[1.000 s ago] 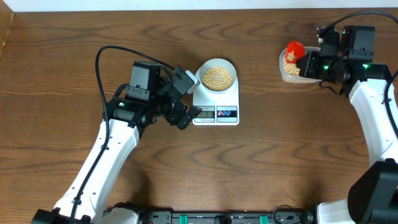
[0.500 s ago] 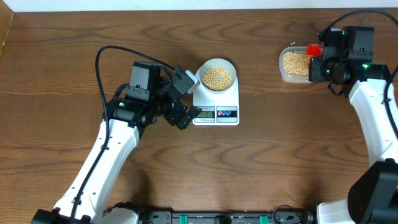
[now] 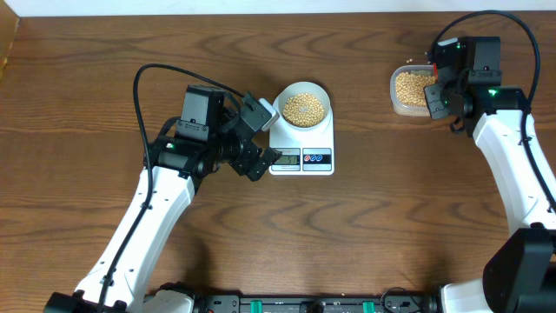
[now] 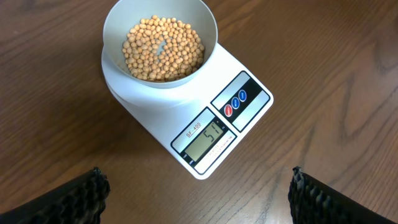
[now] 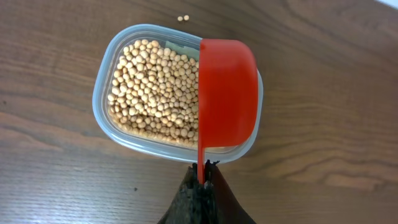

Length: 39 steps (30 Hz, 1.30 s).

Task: Scoop item into bowl and weigh 50g on scale
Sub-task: 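Bring the red scoop back left over the white bowl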

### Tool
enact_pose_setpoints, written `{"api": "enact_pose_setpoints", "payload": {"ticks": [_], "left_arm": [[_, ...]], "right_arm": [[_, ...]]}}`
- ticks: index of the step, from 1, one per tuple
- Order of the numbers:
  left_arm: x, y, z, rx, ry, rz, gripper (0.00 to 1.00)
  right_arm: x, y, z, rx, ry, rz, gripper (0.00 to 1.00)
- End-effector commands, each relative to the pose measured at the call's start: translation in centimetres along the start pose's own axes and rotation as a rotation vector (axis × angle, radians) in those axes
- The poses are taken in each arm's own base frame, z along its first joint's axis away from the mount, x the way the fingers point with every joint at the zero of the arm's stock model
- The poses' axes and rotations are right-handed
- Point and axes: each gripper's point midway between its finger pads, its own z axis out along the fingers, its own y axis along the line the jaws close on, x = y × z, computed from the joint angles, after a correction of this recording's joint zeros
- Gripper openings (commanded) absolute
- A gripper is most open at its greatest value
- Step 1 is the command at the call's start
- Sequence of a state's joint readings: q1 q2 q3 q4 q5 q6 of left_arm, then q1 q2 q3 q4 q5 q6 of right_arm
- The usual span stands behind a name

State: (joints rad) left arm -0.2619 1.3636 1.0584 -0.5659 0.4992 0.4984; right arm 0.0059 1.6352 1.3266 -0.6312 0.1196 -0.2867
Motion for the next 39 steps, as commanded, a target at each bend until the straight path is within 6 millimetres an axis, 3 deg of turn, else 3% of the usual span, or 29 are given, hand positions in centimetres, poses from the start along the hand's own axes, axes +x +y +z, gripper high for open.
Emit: {"api": "enact_pose_setpoints", "payload": {"ticks": [1,6,10,14,20,27,39], "left_arm": [[0.3,-0.2,0.2,0.009,0.006,0.006,0.95],[0.3,-0.2,0.2,0.009,0.006,0.006,0.95],[0.3,-0.2,0.2,0.009,0.006,0.006,0.95],[0.3,-0.2,0.2,0.009,0.006,0.006,0.95],[0.3,-0.2,0.2,0.009,0.006,0.006,0.95],[0.3,-0.2,0.2,0.009,0.006,0.006,0.95],[0.3,-0.2,0.2,0.009,0.006,0.006,0.95]], "right_arm": [[-1.0,1.2,-1.0,-0.079,-0.047,0.117,0.01],[-2.7,4.7,-1.8,-0.300,-0.114,0.198,0.01],[-5.1,9.0,-4.3,-0.597,-0.222,0.179,0.01],[-6.5,11.1,-6.3,-0.752,-0.284,0.175,0.01],[-6.8,14.0,-6.9,-0.772,-0.279,0.116,0.01],[-6.6,18.1,-6.7,-0.650,-0.263,-0.019,0.01],[-6.2,21.6,-6.3,-0.519,-0.257,-0.149,0.01]]}}
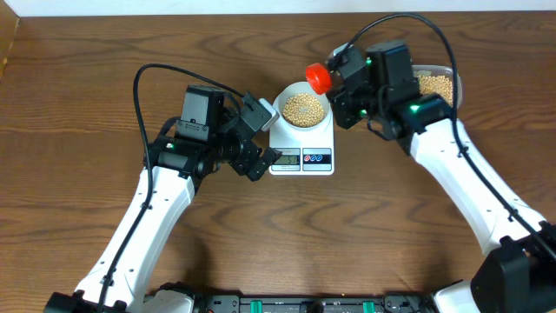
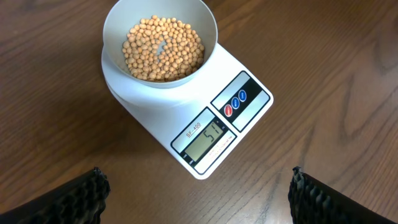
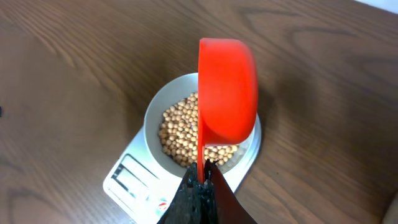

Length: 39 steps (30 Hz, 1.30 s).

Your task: Scoop item into bowl and weigh 50g on scale

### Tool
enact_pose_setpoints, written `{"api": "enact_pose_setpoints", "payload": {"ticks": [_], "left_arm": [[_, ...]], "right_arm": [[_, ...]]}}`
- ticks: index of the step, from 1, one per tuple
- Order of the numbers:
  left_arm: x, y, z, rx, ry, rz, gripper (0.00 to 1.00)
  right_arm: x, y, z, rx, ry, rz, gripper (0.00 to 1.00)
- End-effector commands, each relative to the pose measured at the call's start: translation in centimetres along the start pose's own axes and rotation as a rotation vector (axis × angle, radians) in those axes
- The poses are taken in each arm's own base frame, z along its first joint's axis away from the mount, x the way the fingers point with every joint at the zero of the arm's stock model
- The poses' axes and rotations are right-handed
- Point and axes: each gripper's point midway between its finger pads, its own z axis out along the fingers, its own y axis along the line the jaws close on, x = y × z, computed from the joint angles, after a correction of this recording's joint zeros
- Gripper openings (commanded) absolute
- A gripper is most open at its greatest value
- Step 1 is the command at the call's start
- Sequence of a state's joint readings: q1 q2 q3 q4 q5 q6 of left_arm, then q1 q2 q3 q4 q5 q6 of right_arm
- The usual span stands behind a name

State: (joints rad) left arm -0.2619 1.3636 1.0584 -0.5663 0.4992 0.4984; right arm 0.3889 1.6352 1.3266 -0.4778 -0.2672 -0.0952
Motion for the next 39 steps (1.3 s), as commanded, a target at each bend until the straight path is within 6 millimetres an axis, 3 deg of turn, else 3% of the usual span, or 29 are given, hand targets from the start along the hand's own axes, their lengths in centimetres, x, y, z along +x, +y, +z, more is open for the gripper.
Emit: {"api": "enact_pose_setpoints", "payload": {"ticks": [1,15,23,30,39], "left_arm": [[0.3,-0.2,0.2,0.009,0.005,0.006,0.95],[0.3,-0.2,0.2,0.009,0.005,0.006,0.95],[0.3,-0.2,0.2,0.009,0.005,0.006,0.95],[0.3,-0.2,0.2,0.009,0.005,0.006,0.95],[0.3,-0.2,0.2,0.009,0.005,0.006,0.95]], "right_arm": [[0.1,-0.3,0.4,0.068,0.013,-0.037,0.01],[4.1,1.9,5.8,0.011,0.150,-0.048,0.01],[4.5,1.8,6.2,0.018,0.163,-0.048,0.01],[6.5,0.6,7.5,0.065,0.227,-0.073,0.01],[6.6,0.5,7.5,0.065,0.235,-0.093,0.01]]}}
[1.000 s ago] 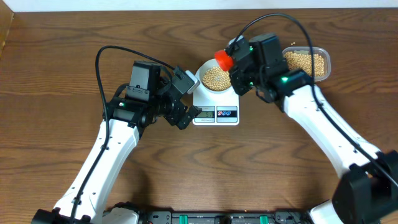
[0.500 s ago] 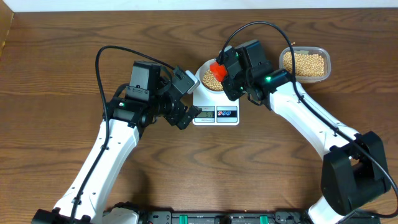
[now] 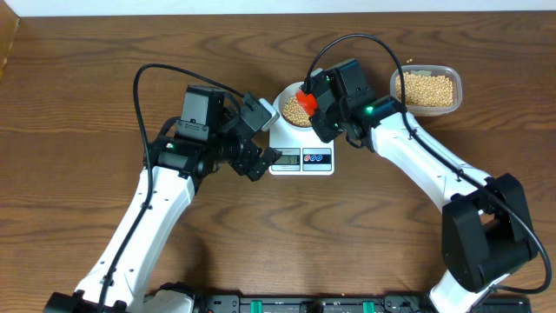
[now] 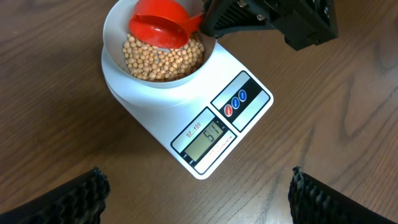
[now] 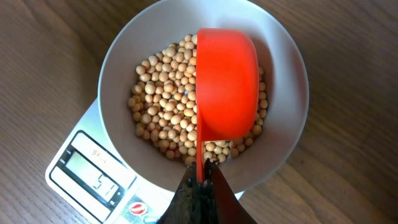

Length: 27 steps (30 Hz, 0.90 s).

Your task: Scoop item into bowl and weigh 50g on scale

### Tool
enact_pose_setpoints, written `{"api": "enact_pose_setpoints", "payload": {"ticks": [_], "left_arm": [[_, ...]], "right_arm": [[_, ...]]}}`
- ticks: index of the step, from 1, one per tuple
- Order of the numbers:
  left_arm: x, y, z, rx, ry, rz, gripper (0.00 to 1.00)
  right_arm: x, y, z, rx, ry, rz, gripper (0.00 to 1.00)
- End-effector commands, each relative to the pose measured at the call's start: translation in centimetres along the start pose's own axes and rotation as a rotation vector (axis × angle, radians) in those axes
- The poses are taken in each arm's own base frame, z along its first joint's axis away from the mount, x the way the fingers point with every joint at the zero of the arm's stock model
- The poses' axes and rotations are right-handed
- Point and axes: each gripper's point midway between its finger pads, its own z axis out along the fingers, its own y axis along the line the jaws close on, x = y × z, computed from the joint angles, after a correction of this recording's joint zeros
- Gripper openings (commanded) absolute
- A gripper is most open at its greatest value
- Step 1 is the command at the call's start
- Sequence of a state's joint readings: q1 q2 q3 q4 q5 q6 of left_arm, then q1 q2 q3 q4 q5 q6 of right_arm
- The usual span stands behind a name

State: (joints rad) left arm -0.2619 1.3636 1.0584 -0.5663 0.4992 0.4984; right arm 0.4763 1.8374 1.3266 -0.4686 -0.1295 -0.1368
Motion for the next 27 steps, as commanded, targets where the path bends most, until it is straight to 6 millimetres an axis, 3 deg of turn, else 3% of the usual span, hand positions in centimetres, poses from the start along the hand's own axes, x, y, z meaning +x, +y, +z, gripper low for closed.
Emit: {"api": "enact_pose_setpoints", "payload": {"ticks": [1,7,27], "left_arm": [[0.3,-0.2,0.2,0.009,0.005,0.006,0.95],[0.3,-0.2,0.2,0.009,0.005,0.006,0.95],[0.3,-0.2,0.2,0.009,0.005,0.006,0.95]], "right_arm": [[0.6,0.3,0.4,0.002,0.026,-0.022,0.01],[0.3,2.0,0.3,-0.099,0.008,-0.012,0.01],[-0.6,1.1,-0.9,-0.277,-0.052,0.147,0.01]]}}
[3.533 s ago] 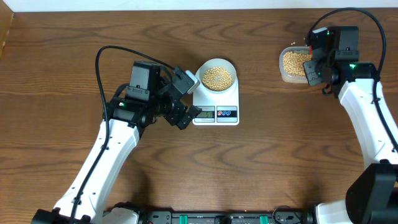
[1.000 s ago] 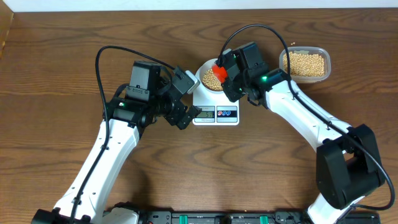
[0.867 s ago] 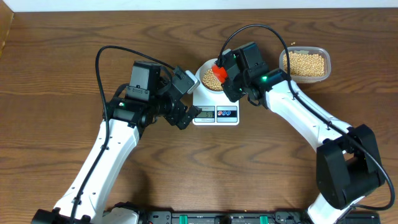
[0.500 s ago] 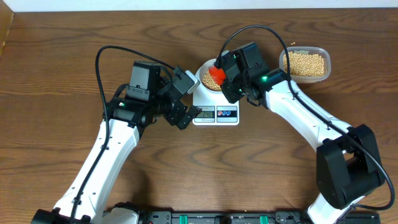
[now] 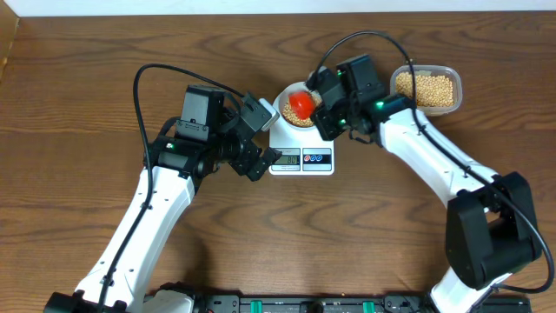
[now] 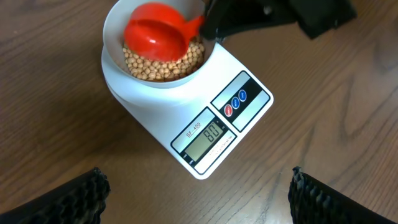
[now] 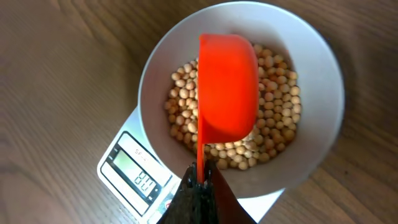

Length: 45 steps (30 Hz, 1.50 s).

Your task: Scoop item into bowl and weigh 50g on scale

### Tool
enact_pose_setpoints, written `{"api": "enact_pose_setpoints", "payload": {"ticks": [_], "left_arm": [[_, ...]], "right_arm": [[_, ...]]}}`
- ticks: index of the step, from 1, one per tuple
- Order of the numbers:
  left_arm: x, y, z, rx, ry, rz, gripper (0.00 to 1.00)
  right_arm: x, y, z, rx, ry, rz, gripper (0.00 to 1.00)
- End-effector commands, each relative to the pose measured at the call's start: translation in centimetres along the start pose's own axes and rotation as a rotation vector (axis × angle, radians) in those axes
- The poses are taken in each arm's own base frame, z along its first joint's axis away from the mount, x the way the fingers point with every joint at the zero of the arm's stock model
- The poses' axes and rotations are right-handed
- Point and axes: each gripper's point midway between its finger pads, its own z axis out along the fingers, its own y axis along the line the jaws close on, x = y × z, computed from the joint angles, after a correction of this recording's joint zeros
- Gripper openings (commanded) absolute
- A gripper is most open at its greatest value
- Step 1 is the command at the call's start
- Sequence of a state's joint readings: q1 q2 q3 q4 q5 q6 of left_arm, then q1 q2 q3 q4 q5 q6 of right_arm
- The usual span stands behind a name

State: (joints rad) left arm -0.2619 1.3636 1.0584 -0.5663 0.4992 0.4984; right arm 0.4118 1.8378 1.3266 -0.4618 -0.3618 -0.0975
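A white bowl [image 7: 314,56] of soybeans stands on the white scale [image 6: 205,112], whose display [image 6: 211,132] reads 80. My right gripper [image 7: 201,183] is shut on the thin handle of a red scoop [image 7: 227,87]. The scoop's cup sits inside the bowl over the beans, seen from above as the red scoop [image 5: 301,103]. My left gripper [image 6: 199,199] hangs open in front of the scale, holding nothing, with the fingertips [image 6: 81,193] at the frame's lower corners. Whether the scoop holds beans is hidden.
A clear plastic container [image 5: 426,87] of soybeans stands at the back right, behind my right arm. Black cables arch over both arms. The left arm's wrist [image 5: 208,130] sits just left of the scale.
The display has gone from 51 to 80. The red scoop is still in the bowl, and my right wrist has shifted slightly back and to the right. The left arm has not moved.
My right gripper first held the red scoop over the bean container at the back right, with the scale at 51. Then the scoop hung above the bowl's far edge. Then it was inside the bowl over the beans, still 51. Now the display shows 80.
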Motion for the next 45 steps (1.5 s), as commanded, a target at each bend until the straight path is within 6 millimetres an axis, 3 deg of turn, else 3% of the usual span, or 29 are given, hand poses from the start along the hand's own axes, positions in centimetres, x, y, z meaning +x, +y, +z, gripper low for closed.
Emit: {"api": "enact_pose_setpoints", "payload": {"ticks": [1,8,16,24,36,45], "left_arm": [[0.3,-0.2,0.2,0.009,0.005,0.006,0.95],[0.3,-0.2,0.2,0.009,0.005,0.006,0.95],[0.3,-0.2,0.2,0.009,0.005,0.006,0.95],[0.3,-0.2,0.2,0.009,0.005,0.006,0.95],[0.3,-0.2,0.2,0.009,0.005,0.006,0.95],[0.3,-0.2,0.2,0.009,0.005,0.006,0.95]], "right_arm": [[-0.1,0.2,-0.3,-0.098,-0.017,0.074,0.01],[-0.6,0.0,-1.5,-0.215,-0.053,0.127,0.01],[-0.8,-0.4,-1.8,-0.224,-0.068,0.133,0.01],[-0.2,-3.5,-0.7,0.056,-0.027,0.086,0.01],[-0.1,0.7,1.0,0.075,0.012,-0.134,0.01],[-0.2,1.8,0.8,-0.041,-0.004,-0.057,0.01]]}}
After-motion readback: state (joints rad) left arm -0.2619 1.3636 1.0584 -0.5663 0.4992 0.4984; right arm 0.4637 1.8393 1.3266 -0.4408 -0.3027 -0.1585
